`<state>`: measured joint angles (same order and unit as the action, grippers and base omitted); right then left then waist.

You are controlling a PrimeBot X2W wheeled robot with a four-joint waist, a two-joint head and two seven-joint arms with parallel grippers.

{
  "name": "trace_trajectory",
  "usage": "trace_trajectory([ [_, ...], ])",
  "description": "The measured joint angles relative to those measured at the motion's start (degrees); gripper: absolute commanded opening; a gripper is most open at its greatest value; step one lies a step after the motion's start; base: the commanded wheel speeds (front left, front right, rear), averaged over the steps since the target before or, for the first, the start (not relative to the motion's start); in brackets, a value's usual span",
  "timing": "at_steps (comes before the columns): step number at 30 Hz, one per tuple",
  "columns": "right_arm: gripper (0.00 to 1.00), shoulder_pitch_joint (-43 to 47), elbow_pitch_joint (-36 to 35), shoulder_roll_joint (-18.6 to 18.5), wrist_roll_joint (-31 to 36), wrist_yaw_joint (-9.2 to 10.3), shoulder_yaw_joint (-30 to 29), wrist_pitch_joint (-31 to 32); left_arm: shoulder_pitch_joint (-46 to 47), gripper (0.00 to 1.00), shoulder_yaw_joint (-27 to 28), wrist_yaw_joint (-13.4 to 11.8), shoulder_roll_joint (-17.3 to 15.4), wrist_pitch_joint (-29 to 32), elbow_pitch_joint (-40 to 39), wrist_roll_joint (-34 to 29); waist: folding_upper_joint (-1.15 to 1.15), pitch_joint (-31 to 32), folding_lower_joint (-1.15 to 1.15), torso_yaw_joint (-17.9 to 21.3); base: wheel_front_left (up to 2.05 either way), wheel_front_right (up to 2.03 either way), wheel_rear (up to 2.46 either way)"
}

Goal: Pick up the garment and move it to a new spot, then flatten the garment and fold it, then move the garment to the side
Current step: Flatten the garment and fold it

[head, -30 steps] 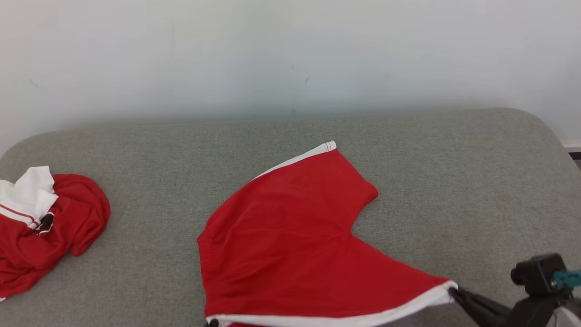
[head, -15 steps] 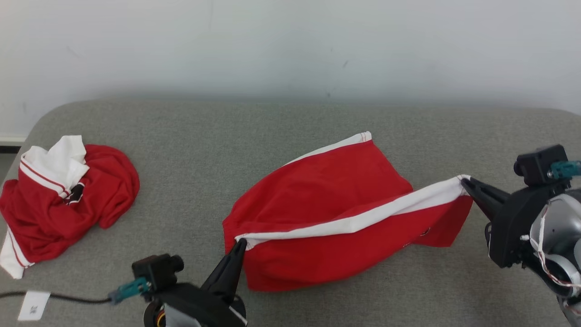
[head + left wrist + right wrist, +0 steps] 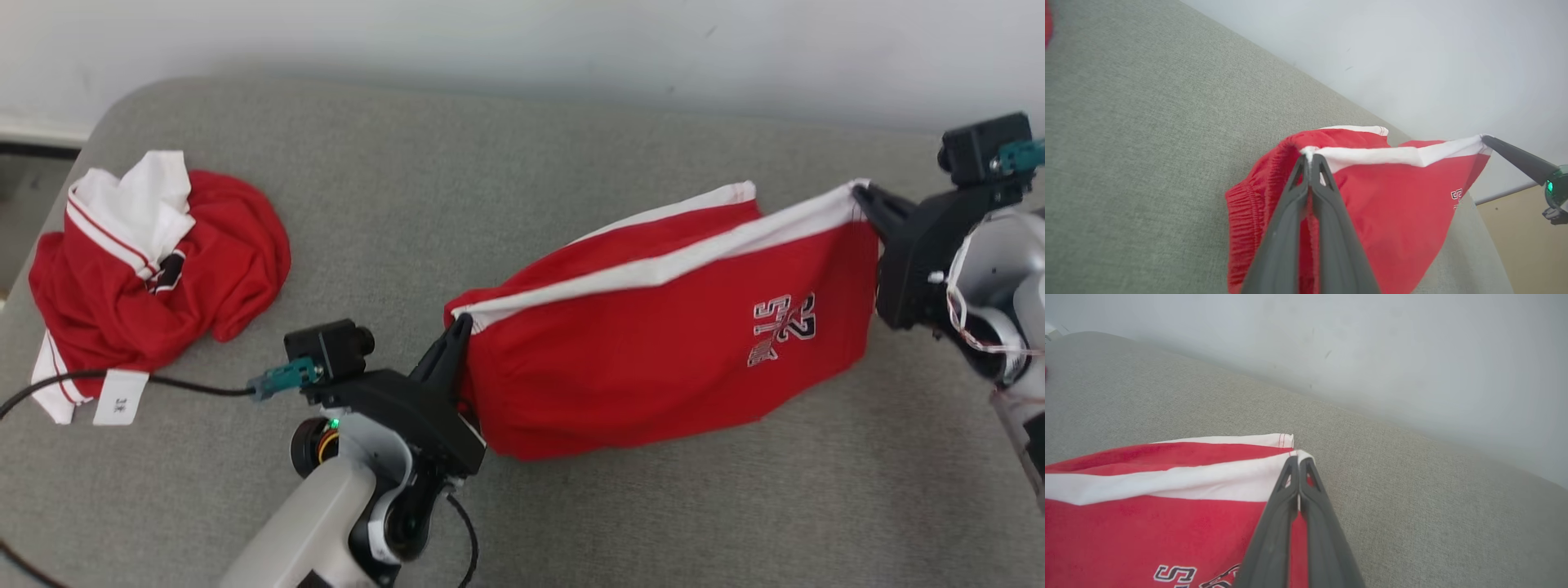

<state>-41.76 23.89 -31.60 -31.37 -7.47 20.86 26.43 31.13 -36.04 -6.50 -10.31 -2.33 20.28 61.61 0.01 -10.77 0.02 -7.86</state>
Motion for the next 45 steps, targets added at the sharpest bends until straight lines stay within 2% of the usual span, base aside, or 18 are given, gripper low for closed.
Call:
trace_trajectory([
  [6,0.0,-7.1,8.6,2.0,2.6,0.0,0.8,-3.7,4.4,0.0,-0.4,0.8,2.2,-0.2,4.3,-0.8,0.0,-3.2,0.0,-1.9,0.0,0.0,0.0],
  [13,0.0,-12.2,15.1,3.8,2.2,0.0,3.9,-6.0,7.4,0.0,-0.8,1.9,3.8,-1.0,8.2,-1.1,0.0,-5.5,0.0,-3.8,0.0,0.0,0.0],
  [25,0.0,-17.9,25.1,5.2,3.1,0.0,5.7,-11.7,11.5,0.0,-1.0,1.5,5.6,-1.9,13.6,-1.3,0.0,-6.9,-0.01,-4.6,0.0,0.0,0.0],
  [26,0.54,-18.2,25.8,5.5,3.2,0.0,5.3,-12.5,11.5,0.6,-1.1,1.6,5.7,-1.8,14.1,-1.2,0.0,-6.9,-0.01,-4.6,0.0,0.0,0.0],
  [27,1.0,-18.5,26.5,5.8,3.1,0.0,5.1,-13.1,11.5,1.0,-1.3,2.1,5.8,-2.4,14.3,-1.3,0.0,-6.9,-0.01,-4.7,0.0,0.0,0.0],
  [30,1.0,-19.4,28.6,6.8,3.1,0.0,4.5,-15.2,12.6,1.0,-1.2,2.6,6.0,-3.7,15.5,-1.5,0.0,-6.9,-0.01,-4.7,0.0,0.0,0.0],
  [36,1.0,-20.8,31.8,8.2,2.1,0.0,4.6,-15.6,12.7,1.0,-0.8,4.0,5.5,-8.3,17.1,-2.7,0.0,-5.7,-0.01,-4.6,0.0,0.0,0.0],
  [40,1.0,-21.4,33.5,9.2,-0.4,0.0,4.5,-13.0,12.3,1.0,-1.3,3.4,1.9,-11.5,15.9,-7.8,-0.01,-4.0,-0.02,-4.4,0.0,0.0,0.0],
  [41,1.0,-21.2,34.7,9.3,-1.7,0.0,4.4,-10.4,11.0,1.0,-1.1,2.9,0.0,-12.3,13.8,-10.5,-0.01,-3.0,-0.02,-4.3,0.0,0.0,0.0],
  [45,1.0,-19.7,37.5,8.7,-4.1,0.0,3.4,-5.4,5.9,1.0,0.6,0.8,-3.7,-12.7,6.3,-18.0,-0.01,-0.9,-0.03,-4.2,0.0,0.0,0.0],
])
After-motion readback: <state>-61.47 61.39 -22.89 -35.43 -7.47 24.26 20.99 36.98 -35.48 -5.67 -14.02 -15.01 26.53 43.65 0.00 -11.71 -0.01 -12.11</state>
